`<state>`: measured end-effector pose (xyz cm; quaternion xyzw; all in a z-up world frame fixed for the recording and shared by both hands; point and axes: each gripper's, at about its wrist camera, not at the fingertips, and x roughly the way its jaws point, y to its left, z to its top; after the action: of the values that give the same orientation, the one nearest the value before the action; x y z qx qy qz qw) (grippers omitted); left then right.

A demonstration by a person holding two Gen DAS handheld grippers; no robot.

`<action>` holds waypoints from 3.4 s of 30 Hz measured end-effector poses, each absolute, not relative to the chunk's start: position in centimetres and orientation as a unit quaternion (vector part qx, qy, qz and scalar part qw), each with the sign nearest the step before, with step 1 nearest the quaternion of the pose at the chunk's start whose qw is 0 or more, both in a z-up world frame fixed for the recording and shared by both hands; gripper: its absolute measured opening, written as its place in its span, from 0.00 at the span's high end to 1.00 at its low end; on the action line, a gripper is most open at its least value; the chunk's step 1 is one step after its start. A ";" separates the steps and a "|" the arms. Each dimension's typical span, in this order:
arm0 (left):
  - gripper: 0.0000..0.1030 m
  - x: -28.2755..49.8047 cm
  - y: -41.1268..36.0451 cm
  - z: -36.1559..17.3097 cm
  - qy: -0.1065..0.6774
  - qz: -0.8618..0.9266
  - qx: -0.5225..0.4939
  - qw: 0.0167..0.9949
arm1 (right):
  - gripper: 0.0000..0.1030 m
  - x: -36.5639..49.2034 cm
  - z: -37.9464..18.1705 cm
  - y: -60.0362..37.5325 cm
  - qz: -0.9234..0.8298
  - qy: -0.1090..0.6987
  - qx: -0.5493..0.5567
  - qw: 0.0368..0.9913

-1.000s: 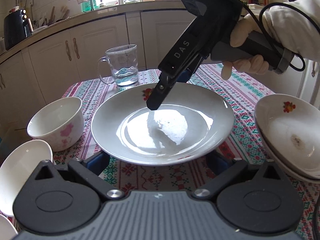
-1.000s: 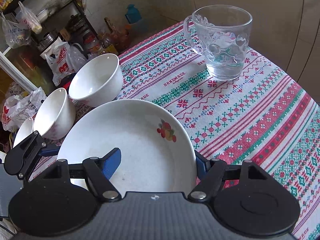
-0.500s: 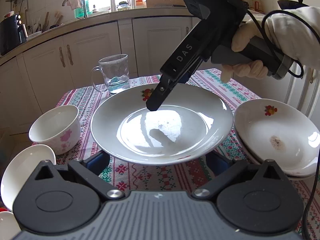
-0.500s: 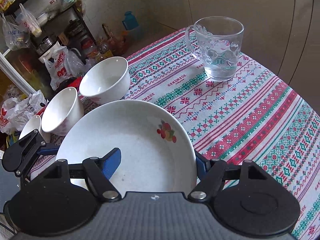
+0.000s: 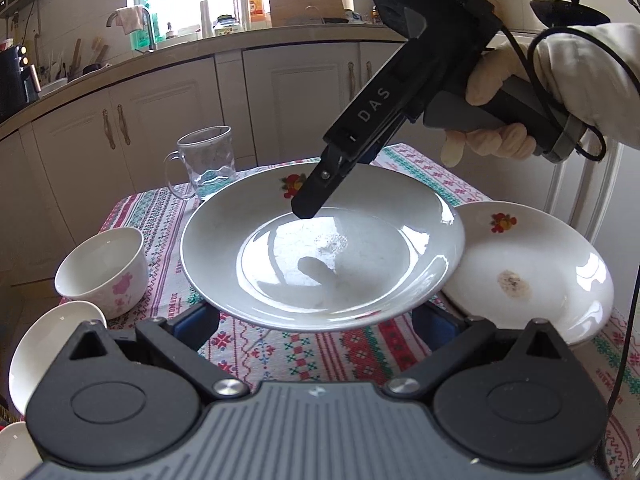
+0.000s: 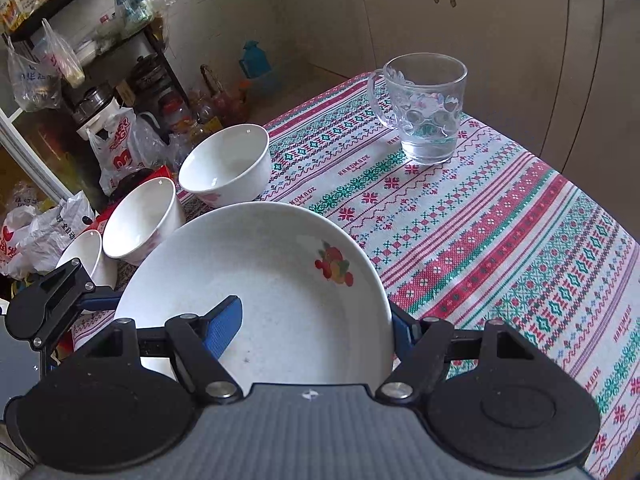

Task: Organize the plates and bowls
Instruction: 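Lift the flowered plate by its rim with the right gripper, then carry the flowered plate with the right gripper over the stacked plates, then lower the flowered plate onto the stack and open the right gripper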

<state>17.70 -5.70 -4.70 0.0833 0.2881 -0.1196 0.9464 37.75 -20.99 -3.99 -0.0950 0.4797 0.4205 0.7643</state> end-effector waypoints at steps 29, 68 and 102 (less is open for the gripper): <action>0.01 14.3 -11.5 -4.3 0.300 -0.247 0.117 0.914 | 0.23 28.8 -3.8 -31.4 0.330 0.473 -0.040 0.816; 0.01 14.7 -13.2 -5.0 0.312 -0.294 0.132 0.894 | 0.14 25.6 -6.4 -35.2 0.271 0.507 -0.025 0.817; 0.01 15.2 -13.2 -5.3 0.308 -0.307 0.120 0.892 | 0.00 24.6 -4.2 -34.9 0.244 0.522 -0.069 0.814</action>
<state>15.16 -13.25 -5.27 0.1204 0.3079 -0.3071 0.8924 24.58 -34.93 -4.23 -0.0685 0.5221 0.2441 0.8144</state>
